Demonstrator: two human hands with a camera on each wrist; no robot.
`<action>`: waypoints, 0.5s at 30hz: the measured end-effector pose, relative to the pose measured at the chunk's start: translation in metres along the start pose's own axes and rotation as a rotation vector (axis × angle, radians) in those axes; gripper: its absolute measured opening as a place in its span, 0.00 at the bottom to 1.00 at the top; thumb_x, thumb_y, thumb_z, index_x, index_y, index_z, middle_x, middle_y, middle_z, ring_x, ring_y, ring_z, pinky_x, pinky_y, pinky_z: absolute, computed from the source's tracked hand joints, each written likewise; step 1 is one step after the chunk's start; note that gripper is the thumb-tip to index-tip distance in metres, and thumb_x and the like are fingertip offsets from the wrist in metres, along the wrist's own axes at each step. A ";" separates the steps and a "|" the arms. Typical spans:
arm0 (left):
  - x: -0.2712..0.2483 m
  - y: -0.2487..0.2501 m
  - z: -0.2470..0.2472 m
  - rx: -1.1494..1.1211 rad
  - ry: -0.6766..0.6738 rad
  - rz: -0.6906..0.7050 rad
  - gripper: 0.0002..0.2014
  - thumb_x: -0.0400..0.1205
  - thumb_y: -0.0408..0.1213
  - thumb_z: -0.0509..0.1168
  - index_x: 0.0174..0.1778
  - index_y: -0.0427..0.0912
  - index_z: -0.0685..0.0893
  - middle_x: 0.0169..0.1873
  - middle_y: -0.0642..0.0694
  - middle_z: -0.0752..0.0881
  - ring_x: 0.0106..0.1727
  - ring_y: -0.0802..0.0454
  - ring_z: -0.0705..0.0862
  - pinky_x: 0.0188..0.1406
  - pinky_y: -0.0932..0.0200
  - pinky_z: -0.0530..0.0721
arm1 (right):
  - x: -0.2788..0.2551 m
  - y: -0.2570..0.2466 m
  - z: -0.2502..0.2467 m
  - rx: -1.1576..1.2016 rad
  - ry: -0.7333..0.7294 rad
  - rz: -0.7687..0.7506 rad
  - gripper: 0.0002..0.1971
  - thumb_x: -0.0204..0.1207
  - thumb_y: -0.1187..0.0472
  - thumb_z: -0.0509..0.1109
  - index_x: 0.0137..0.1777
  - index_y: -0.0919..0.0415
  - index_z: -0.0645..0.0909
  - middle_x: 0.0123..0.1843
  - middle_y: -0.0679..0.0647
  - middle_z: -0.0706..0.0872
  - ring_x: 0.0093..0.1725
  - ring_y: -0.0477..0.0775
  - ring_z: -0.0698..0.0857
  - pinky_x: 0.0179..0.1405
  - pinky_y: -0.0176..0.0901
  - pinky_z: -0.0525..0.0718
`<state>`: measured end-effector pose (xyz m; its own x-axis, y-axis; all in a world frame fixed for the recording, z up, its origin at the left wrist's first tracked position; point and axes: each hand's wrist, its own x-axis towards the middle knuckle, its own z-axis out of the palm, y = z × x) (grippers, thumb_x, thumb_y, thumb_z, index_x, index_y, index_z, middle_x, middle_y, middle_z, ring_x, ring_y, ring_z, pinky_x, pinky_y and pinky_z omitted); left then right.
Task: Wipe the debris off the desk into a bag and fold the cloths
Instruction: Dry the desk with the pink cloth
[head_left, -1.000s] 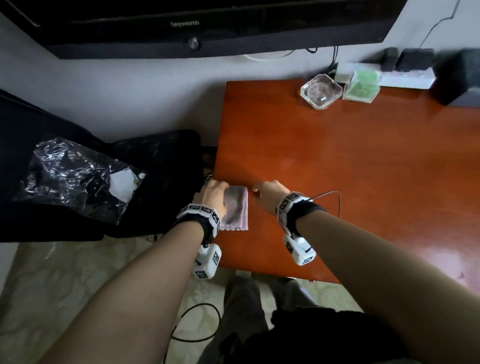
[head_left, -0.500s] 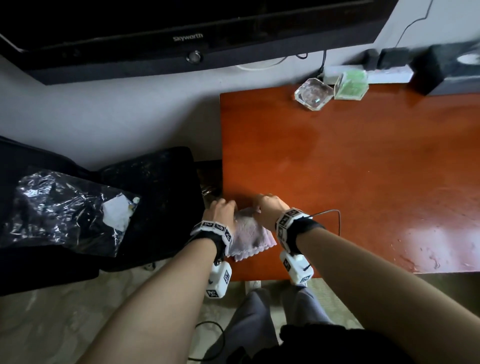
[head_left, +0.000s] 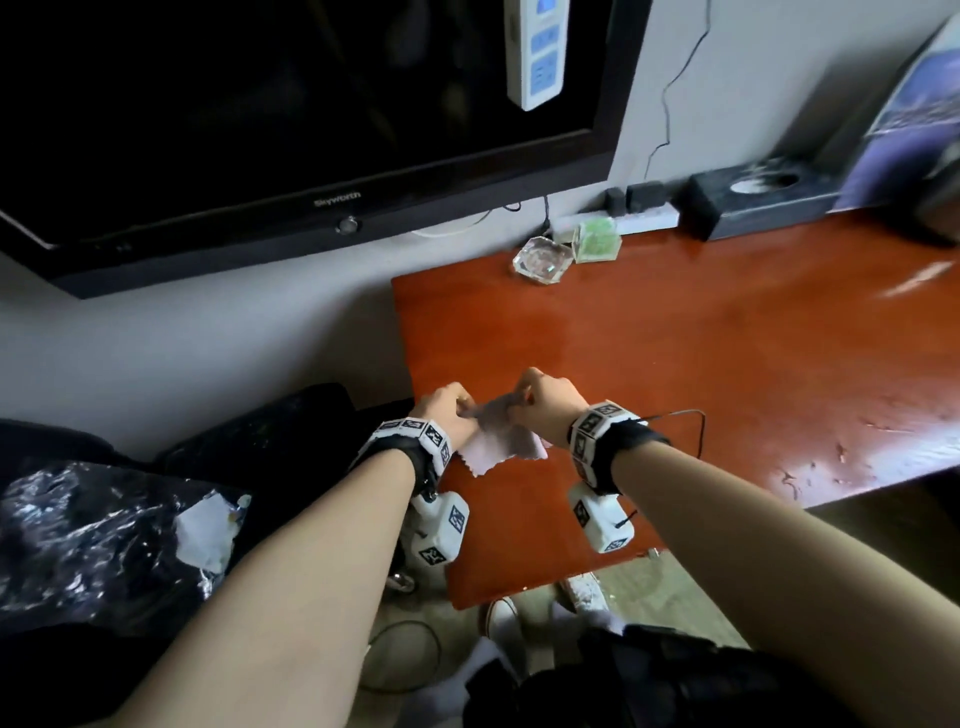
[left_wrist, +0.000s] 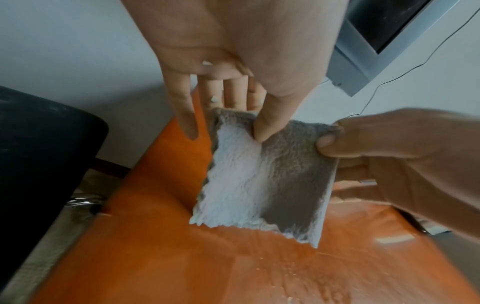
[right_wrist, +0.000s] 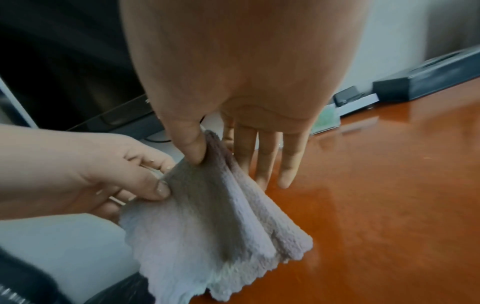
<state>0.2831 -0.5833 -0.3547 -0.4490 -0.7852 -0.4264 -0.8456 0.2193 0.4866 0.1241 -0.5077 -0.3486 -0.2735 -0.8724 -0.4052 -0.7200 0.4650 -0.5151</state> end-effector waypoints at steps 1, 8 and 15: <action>0.002 0.007 0.003 -0.013 -0.001 0.028 0.06 0.78 0.35 0.67 0.49 0.49 0.84 0.44 0.45 0.91 0.46 0.43 0.87 0.39 0.59 0.81 | -0.007 0.006 -0.004 0.021 0.020 0.026 0.19 0.74 0.53 0.69 0.63 0.58 0.75 0.53 0.58 0.85 0.45 0.57 0.80 0.39 0.44 0.77; 0.003 0.073 0.047 -0.034 -0.105 0.167 0.09 0.81 0.35 0.69 0.56 0.45 0.85 0.47 0.47 0.88 0.44 0.49 0.83 0.36 0.65 0.76 | -0.061 0.067 -0.024 0.062 0.094 0.224 0.15 0.68 0.52 0.76 0.52 0.58 0.80 0.43 0.53 0.84 0.41 0.55 0.82 0.34 0.40 0.75; 0.006 0.144 0.088 0.093 -0.203 0.237 0.09 0.79 0.47 0.72 0.53 0.50 0.85 0.49 0.50 0.89 0.52 0.48 0.86 0.48 0.61 0.80 | -0.091 0.142 -0.053 0.186 0.159 0.371 0.09 0.67 0.56 0.73 0.43 0.58 0.79 0.38 0.55 0.83 0.39 0.58 0.82 0.30 0.37 0.73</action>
<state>0.1333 -0.5052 -0.3546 -0.6769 -0.5764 -0.4578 -0.7293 0.4411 0.5230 0.0131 -0.3700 -0.3453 -0.5966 -0.6471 -0.4747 -0.4320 0.7574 -0.4896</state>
